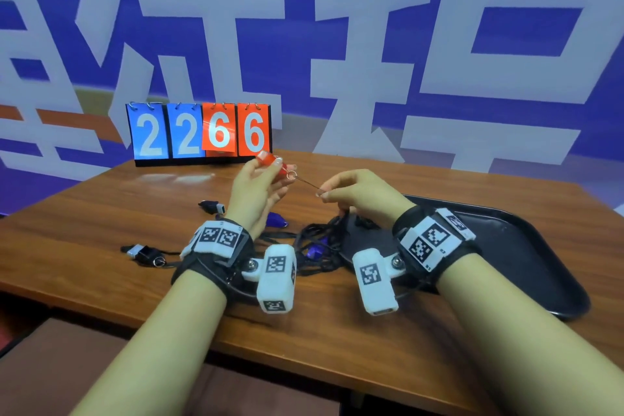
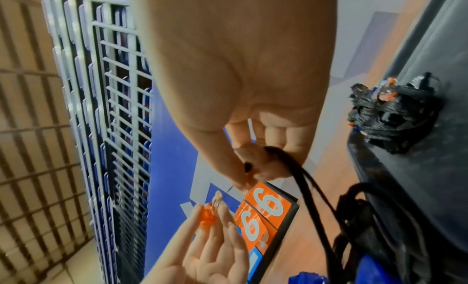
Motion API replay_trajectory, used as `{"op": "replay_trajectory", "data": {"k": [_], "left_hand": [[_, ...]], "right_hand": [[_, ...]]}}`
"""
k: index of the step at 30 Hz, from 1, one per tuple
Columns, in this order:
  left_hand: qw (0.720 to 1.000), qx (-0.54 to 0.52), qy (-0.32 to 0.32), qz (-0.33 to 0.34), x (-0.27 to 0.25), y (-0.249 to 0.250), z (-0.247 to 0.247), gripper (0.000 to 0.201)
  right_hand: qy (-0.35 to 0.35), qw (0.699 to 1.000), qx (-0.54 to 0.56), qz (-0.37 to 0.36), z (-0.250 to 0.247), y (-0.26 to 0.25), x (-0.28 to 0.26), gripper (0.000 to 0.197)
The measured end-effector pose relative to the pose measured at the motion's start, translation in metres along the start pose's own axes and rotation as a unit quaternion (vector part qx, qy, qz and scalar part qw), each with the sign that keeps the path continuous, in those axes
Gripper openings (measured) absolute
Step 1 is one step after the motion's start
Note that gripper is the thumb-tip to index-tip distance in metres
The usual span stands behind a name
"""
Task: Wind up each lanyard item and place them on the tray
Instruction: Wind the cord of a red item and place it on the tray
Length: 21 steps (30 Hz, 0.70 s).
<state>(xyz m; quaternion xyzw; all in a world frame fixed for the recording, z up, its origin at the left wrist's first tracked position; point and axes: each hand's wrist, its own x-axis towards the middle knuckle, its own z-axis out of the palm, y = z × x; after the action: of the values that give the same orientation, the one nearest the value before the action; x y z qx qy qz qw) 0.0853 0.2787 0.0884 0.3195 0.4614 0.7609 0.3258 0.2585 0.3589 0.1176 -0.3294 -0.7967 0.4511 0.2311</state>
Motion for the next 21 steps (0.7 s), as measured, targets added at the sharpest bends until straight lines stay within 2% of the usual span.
{"op": "replay_trajectory", "data": {"k": [2,4,7,9,11,15,21], "left_hand": [[0.999,0.005,0.027,0.018,-0.001,0.002,-0.004,0.013],[0.998,-0.001,0.056,0.027,-0.002,0.003,-0.009,0.021],[0.996,-0.017,0.082,0.021,-0.002,0.004,-0.018,0.029],[0.996,-0.018,0.085,0.008,-0.003,0.004,-0.02,0.024],[0.996,-0.023,0.084,0.0,-0.005,0.006,-0.02,0.016],[0.992,-0.037,0.117,-0.021,-0.004,0.007,-0.027,0.014],[0.986,-0.007,0.162,-0.046,-0.002,0.001,-0.035,0.012]], "right_hand": [[-0.003,0.997,-0.081,0.014,-0.001,-0.003,0.0,0.017],[-0.016,0.994,-0.105,0.014,0.0,-0.006,0.0,0.024],[-0.034,0.998,0.046,-0.019,0.001,-0.019,0.004,0.021],[-0.033,0.986,0.156,-0.049,-0.001,-0.033,0.007,0.019],[-0.02,0.976,0.206,-0.073,-0.001,-0.049,0.01,0.018],[0.062,0.969,0.214,-0.11,-0.008,-0.072,0.009,0.015],[0.081,0.971,0.169,-0.146,-0.011,-0.069,0.002,0.024]]}}
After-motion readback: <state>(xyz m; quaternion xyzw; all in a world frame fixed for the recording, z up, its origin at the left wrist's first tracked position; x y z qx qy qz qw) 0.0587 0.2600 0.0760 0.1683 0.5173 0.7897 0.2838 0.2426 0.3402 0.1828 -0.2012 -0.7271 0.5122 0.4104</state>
